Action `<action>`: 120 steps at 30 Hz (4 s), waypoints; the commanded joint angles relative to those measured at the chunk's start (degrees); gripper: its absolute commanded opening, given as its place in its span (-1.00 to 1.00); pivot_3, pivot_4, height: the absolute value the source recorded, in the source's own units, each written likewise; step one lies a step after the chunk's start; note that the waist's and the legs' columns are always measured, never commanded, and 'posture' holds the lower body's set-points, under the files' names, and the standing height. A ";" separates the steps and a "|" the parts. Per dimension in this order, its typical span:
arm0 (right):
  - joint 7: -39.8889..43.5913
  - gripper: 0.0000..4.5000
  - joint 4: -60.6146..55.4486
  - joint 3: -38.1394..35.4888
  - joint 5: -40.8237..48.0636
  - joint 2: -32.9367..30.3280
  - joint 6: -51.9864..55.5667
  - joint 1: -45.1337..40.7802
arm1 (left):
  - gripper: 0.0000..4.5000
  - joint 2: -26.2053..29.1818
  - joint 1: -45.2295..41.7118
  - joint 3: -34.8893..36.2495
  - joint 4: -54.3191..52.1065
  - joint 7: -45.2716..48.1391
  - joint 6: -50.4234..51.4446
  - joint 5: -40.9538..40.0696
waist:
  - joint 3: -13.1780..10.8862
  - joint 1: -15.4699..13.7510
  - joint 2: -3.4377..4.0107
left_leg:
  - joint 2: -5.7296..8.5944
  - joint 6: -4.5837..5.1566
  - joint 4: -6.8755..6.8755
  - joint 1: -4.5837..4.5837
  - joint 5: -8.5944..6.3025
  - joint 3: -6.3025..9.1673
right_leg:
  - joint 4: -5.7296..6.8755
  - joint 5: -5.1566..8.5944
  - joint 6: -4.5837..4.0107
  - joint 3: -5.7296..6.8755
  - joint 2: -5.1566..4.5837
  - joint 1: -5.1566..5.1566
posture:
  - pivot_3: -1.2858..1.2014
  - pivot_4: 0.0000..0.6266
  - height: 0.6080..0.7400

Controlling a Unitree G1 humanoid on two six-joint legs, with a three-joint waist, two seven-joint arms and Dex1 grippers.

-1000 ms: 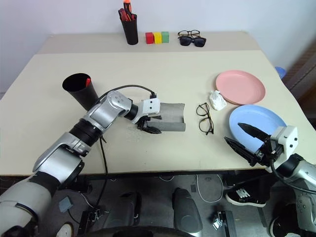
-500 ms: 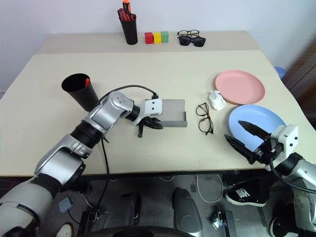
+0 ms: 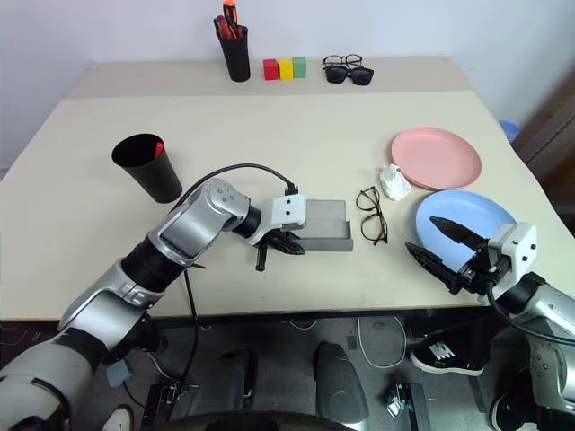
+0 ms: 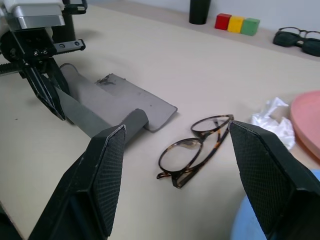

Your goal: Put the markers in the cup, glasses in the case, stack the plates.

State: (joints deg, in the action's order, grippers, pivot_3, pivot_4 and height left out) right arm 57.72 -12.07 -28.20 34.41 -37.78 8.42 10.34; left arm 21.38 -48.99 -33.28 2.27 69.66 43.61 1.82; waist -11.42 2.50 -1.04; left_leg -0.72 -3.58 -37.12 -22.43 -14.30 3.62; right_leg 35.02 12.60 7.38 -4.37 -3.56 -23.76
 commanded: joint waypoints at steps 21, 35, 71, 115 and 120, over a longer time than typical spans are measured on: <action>-2.36 0.50 5.28 3.44 -2.99 -4.13 4.93 -8.84 | 0.98 2.27 1.19 2.84 -6.90 -1.62 3.02 -5.96 | 0.00 -0.07 0.01 | 0.00 0.00 -0.03 -0.01 0.00 0.00 | 0.02 -0.01 -0.01 -0.01 0.00 0.00 | 0.03 -0.52 1.00; 7.39 0.50 25.25 15.77 -7.66 -9.33 10.41 -26.39 | 0.98 7.48 13.19 28.69 -19.96 3.29 -7.64 -30.84 | 0.00 0.08 0.08 | -0.02 0.01 -0.07 0.05 0.01 -0.06 | 0.11 -0.15 -0.21 -0.05 0.00 0.01 | 0.03 -0.52 1.00; 18.24 0.50 51.77 26.78 -17.93 -2.74 8.61 -48.60 | 0.98 16.03 32.45 33.58 -17.97 8.26 -29.84 -34.74 | 0.01 0.26 0.09 | -0.03 0.02 -0.05 0.07 0.00 -0.08 | 0.10 -0.16 -0.22 -0.06 0.01 0.01 | 0.03 -0.52 1.00; 10.03 -0.99 44.45 21.74 -14.83 7.01 -4.37 -56.43 | 1.00 14.29 36.47 32.78 -20.98 -0.27 -29.62 -35.43 | 0.00 1.50 0.11 | -0.10 0.02 0.08 0.18 0.00 -0.07 | 0.15 -0.17 -0.22 -0.08 0.08 0.05 | 0.03 -0.52 1.00; 10.63 -0.99 34.51 24.10 -12.37 10.37 0.39 -52.04 | 1.00 14.19 36.85 32.73 -21.36 -0.68 -29.27 -35.61 | 0.01 1.36 0.10 | -0.10 0.02 0.06 0.13 0.00 -0.04 | 0.13 -0.17 -0.22 -0.06 0.07 0.04 | 0.03 -0.52 1.00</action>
State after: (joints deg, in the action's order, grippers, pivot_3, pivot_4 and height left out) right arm 68.05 26.29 -4.23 20.19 -27.58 7.30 -42.34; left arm 35.68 -11.82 -0.98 -18.07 69.41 14.52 -33.02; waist -11.41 3.86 -0.94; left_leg -0.82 -3.56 -37.06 -22.31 -14.30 3.58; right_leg 35.16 12.43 7.15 -4.43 -3.49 -23.73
